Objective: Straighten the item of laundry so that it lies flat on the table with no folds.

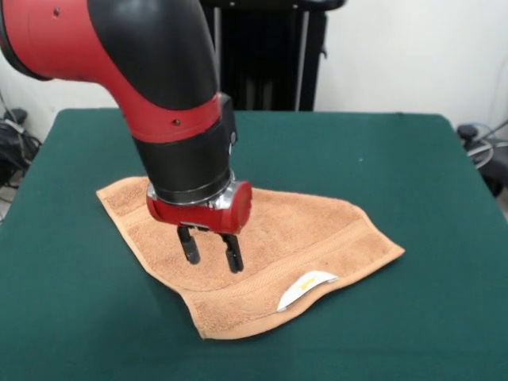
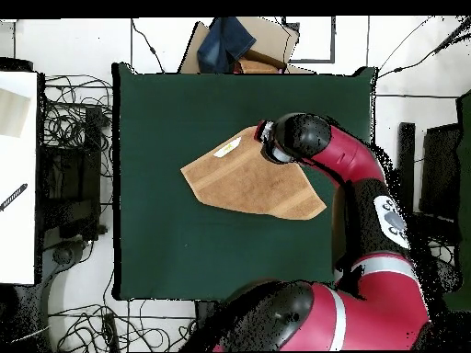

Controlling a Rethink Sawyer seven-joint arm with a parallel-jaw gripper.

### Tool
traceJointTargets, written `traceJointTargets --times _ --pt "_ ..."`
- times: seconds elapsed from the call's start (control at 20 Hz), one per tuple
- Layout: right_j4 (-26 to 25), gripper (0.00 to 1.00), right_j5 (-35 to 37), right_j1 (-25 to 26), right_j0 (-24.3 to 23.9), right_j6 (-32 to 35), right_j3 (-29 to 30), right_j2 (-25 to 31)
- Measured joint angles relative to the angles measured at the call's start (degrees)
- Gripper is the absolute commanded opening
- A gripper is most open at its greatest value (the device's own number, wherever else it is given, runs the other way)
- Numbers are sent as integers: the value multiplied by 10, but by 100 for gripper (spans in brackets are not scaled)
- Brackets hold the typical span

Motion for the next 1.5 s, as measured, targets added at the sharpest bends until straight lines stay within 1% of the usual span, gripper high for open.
traceJointTargets --times 0.6,1.5 --pt "0 100 16 35 0 0 -5 0" --pt "0 100 71 43 0 0 -18 0"
